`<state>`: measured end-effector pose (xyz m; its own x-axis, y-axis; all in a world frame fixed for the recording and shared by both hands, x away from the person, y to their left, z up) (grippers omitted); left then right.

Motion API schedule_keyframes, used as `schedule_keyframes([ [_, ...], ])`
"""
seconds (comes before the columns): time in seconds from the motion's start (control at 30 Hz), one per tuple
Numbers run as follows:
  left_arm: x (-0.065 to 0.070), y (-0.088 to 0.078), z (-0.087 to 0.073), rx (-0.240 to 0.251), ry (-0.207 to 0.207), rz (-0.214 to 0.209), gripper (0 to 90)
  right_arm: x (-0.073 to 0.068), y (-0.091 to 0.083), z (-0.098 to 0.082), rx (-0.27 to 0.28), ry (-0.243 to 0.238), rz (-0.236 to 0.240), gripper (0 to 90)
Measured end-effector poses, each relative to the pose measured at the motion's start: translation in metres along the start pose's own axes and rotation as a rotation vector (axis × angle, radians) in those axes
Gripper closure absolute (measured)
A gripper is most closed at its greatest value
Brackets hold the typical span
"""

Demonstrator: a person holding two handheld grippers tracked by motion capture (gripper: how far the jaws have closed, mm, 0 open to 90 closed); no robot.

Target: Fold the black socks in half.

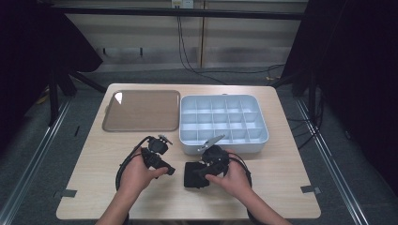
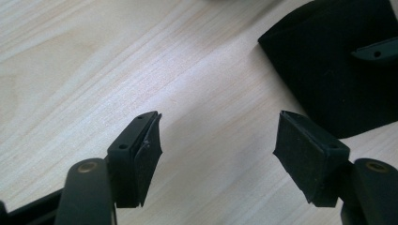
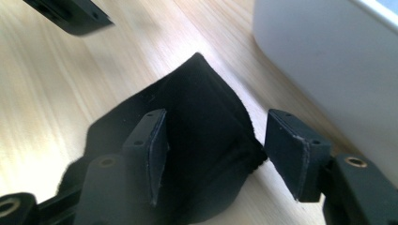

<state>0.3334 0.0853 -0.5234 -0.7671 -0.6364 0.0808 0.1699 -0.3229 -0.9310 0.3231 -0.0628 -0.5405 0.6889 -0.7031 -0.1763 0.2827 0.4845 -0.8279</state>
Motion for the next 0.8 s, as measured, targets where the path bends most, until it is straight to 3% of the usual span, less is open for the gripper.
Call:
schedule_keyframes([
  [0.4, -0.004, 0.000, -0.005, 0.025, 0.019, 0.022, 31.5, 0.004, 0.004, -0.013, -0.007, 0.063, 0.022, 38.8],
  [0.7, -0.006, 0.000, -0.007, 0.045, 0.032, 0.038, 31.9, 0.005, 0.005, -0.022, -0.031, 0.155, 0.079, 40.6],
  [0.8, -0.006, 0.000, -0.006, 0.052, 0.047, 0.046, 31.9, 0.004, 0.005, -0.024, -0.039, 0.169, 0.105, 46.5],
])
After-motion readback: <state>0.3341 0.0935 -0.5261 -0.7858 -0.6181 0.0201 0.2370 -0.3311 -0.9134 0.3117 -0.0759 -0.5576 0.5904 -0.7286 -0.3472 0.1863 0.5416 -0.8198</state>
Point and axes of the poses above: each handheld gripper's, and its own axes: y roughly forward along the jaws, z roughly out of its top, x roughly to its right, the point moved 9 cm from there along y, roughly forward along the jaws, and after that the axes turned 8 degrees about y, right-handed, at the moved point
